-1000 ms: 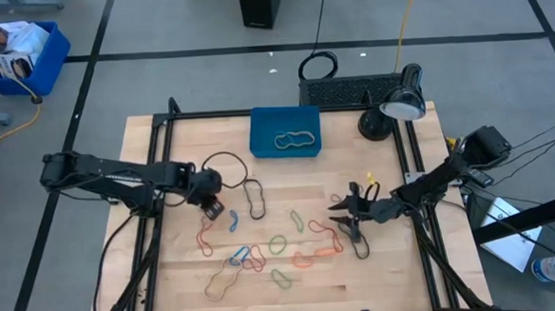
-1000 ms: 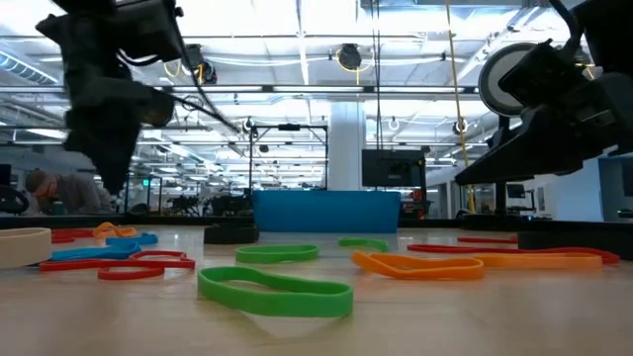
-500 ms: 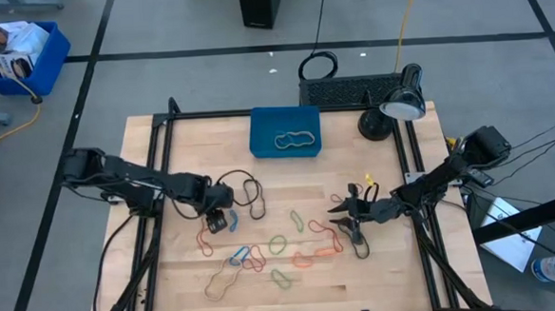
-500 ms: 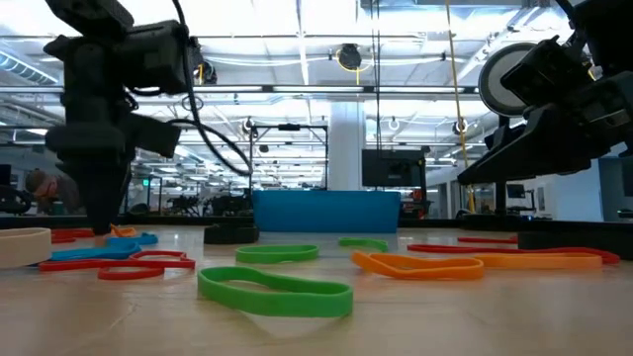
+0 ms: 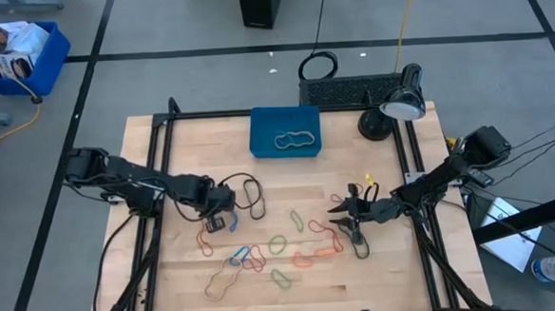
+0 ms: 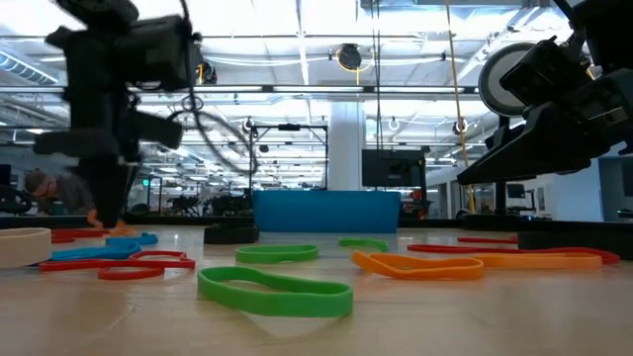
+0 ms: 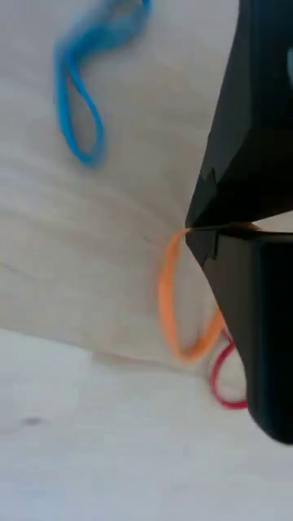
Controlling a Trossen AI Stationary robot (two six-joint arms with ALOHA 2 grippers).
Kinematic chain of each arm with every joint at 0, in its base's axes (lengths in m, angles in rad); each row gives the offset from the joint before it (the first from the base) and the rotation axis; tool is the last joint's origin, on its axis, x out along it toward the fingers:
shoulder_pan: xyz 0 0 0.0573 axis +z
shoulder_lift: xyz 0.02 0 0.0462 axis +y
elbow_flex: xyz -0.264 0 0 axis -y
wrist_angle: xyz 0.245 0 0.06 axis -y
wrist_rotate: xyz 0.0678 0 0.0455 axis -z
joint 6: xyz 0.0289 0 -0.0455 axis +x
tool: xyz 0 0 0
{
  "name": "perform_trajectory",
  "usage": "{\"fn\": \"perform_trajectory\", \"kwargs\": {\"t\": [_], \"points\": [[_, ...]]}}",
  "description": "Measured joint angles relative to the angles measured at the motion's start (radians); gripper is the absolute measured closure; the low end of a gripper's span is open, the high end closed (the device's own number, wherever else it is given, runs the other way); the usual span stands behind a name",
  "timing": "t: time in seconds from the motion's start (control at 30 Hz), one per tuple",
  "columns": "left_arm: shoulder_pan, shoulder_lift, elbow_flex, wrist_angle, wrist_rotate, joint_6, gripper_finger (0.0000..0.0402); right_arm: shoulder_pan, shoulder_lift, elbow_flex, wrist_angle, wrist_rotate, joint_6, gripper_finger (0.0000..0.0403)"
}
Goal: Pick and place rubber bands into bin
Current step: Put the orange rubber band into the blue bin
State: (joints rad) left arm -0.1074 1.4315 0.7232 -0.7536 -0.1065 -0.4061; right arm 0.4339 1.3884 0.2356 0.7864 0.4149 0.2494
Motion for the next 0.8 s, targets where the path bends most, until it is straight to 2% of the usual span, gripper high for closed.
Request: {"fn": "perform_trajectory", "kwargs": {"t": [0.1, 0.2, 0.33, 0.43, 0.63, 0.7, 0.8], "points": [[0.000, 0.000, 0.114, -0.075, -0.035, 0.050, 0.0392, 0.000, 0.000, 0.000, 0.003, 0.000, 0.000, 0.0278], [0.007, 0.003, 0.259, -0.074, -0.072, 0.109, 0.0396, 0.000, 0.000, 0.000, 0.003, 0.000, 0.000, 0.0278], [0.059, 0.027, 0.438, 0.021, -0.145, 0.242, 0.0395, 0.000, 0.000, 0.000, 0.003, 0.001, -0.006, 0.0277], [0.137, 0.064, 0.532, 0.133, -0.154, 0.354, 0.0397, 0.000, 0.000, 0.000, 0.007, 0.001, -0.007, 0.0278], [0.333, 0.193, 0.601, 0.457, -0.001, 0.496, 0.0397, 0.000, 0.000, 0.000, 0.003, 0.002, -0.011, 0.0279], [0.388, 0.245, 0.604, 0.526, 0.041, 0.504, 0.0397, 0.000, 0.000, 0.000, -0.003, 0.002, -0.010, 0.0279], [0.458, 0.316, 0.611, 0.567, 0.052, 0.506, 0.0386, 0.000, 0.000, 0.000, -0.019, 0.001, -0.002, 0.0281]]}}
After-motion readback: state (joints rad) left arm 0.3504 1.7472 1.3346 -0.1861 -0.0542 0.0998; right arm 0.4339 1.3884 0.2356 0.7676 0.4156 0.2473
